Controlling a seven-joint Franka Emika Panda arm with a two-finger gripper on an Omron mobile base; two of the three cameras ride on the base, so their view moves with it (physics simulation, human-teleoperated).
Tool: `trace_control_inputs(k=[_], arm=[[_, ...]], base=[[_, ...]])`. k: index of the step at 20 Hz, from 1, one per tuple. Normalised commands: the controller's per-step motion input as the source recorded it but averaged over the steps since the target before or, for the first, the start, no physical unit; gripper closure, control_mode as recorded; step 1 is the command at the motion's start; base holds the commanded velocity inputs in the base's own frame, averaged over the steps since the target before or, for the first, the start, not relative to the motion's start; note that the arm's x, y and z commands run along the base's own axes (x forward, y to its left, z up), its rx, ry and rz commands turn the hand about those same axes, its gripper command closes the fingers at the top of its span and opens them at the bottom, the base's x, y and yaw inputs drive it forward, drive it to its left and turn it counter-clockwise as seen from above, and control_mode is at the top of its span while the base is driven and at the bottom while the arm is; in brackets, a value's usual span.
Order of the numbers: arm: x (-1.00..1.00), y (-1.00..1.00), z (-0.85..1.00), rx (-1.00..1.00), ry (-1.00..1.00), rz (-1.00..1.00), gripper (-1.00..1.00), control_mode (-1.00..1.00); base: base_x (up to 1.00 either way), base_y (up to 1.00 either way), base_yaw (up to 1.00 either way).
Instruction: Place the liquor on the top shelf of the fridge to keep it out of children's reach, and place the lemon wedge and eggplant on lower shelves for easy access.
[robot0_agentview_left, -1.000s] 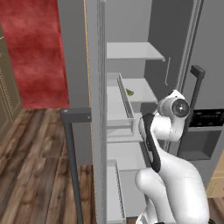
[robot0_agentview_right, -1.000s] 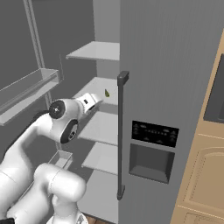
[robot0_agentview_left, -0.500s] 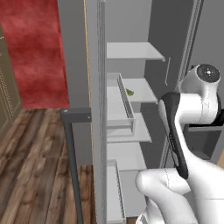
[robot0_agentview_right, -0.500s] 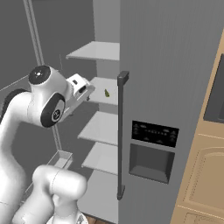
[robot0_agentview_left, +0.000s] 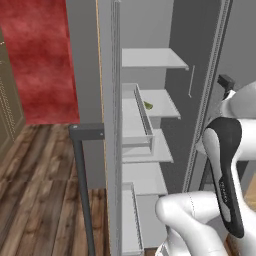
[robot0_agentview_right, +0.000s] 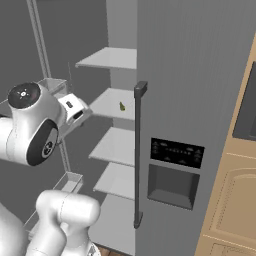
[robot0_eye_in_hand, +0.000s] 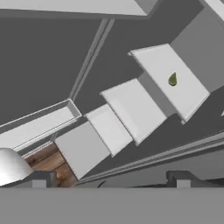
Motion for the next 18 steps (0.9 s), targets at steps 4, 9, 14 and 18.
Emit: trace_control_inputs(k=[4,9,14,18], arm=[[-0.57,0.0,0.52,-0.01,0.09,0.01,-1.0,-1.0],[-0.43,-0.09,0.6,-0.01,0.09,0.0,-1.0,-1.0],[-0.29,-0.05,0.23,0.0,0.03,0.0,-1.0,1.0],[0.0,0.0,0.0,0.0,0.0,0.0,-1.0,1.0]], base=[[0.0,0.0,0.0],[0.0,0.0,0.0],[-0.33,-0.07,0.02],[-1.0,-0.3,0.2]])
